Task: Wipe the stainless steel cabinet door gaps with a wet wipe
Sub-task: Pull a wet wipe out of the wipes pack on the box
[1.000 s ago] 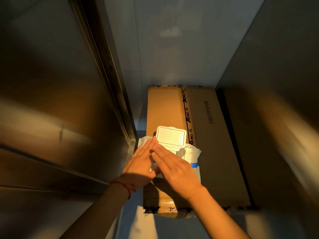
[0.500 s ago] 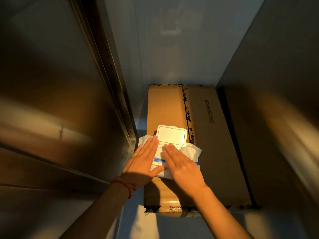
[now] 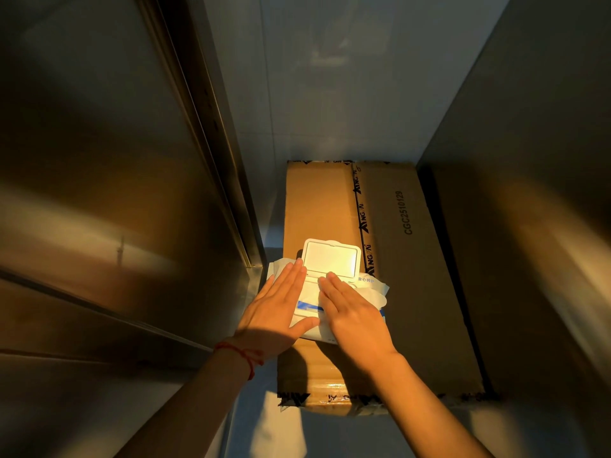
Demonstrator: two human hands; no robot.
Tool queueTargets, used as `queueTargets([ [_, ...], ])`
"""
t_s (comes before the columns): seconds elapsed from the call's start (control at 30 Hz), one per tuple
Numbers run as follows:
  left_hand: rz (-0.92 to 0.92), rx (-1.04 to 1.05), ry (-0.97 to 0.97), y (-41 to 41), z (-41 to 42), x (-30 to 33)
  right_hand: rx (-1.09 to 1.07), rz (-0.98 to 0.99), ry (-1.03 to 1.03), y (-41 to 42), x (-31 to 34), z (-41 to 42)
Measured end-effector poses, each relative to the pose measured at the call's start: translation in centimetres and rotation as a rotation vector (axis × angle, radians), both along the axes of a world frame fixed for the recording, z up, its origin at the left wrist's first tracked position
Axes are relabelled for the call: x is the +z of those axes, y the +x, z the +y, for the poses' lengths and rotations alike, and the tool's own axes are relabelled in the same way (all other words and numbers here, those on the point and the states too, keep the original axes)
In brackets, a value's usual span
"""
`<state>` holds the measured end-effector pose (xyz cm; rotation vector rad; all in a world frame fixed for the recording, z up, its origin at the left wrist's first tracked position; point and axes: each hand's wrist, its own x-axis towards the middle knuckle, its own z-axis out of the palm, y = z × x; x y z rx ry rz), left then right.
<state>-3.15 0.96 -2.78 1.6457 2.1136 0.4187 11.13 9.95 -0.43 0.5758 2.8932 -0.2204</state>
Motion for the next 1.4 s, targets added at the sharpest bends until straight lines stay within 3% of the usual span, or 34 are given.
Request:
queueTargets([
  [0.73,0.080,-0.021,-0.020,-0.2,0.2,-0.9,-0.062,0.042,-0.055,-0.4,0.4,0.4],
  [1.07,0.128,-0.033,-0.037,-0.2,0.3,-0.8,-0.068,0.161,0.093,-0.8,2.0,-0.2],
  [1.4,0.108,-0.027,-0.066,-0.2,0.3,-0.9,-0.064,0.128,0.088,0.0,1.7,-0.3],
])
